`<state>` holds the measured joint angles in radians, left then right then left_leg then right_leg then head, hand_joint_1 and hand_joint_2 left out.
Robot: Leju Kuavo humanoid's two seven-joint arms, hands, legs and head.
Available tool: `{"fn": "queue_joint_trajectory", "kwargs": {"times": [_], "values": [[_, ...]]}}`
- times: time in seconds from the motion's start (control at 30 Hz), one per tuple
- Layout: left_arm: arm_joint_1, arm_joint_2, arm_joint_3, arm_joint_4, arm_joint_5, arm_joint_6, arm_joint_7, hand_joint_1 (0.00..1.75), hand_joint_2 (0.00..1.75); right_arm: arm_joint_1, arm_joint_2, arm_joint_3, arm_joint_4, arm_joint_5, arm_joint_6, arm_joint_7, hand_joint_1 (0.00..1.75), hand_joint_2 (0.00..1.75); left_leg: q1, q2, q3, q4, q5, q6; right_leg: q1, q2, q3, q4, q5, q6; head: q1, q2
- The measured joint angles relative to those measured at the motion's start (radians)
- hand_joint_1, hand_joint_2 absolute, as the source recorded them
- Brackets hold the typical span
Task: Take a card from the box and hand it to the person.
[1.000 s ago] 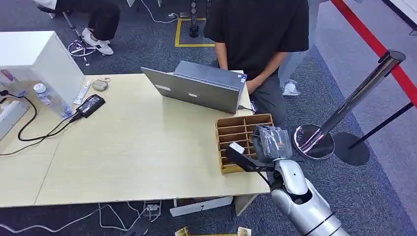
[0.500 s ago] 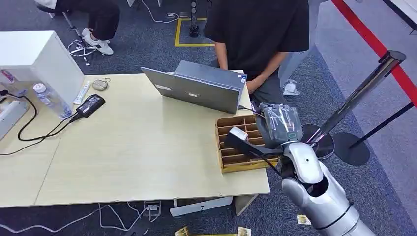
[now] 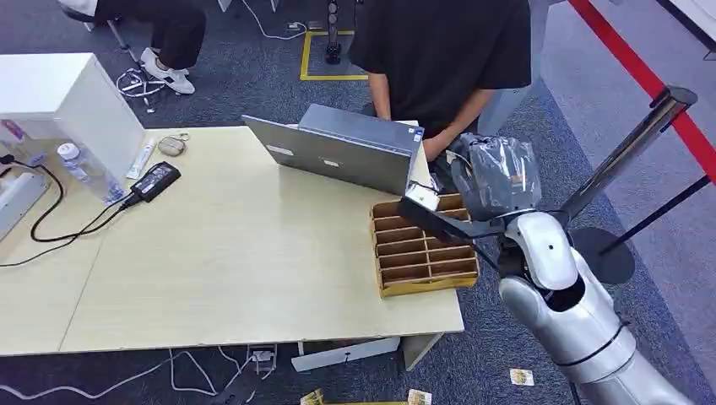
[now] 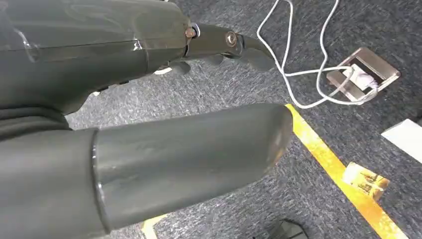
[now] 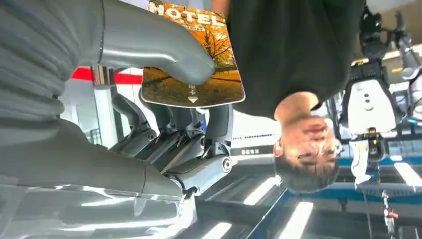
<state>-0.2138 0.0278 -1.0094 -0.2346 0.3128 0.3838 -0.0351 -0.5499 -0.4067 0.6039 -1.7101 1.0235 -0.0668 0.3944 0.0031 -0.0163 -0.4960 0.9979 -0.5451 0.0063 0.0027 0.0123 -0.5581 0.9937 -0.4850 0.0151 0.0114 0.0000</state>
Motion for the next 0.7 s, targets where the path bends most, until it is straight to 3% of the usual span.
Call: {"fn": "queue_joint_trajectory", "kwargs": {"times": [0.7], "values": [[-0.023,-0.010,-0.010,0.000,-0.019,-0.006,0.012,0.00,0.00,-0.070,0.005,0.003,0.302,-0.026,-0.074,-0.054,1.48,1.75,0.000,-0.001,-0.001,0.000,0.000,0.000,0.000,-0.001,0.000,0.000,0.000,0.000,0.000,0.000]]}}
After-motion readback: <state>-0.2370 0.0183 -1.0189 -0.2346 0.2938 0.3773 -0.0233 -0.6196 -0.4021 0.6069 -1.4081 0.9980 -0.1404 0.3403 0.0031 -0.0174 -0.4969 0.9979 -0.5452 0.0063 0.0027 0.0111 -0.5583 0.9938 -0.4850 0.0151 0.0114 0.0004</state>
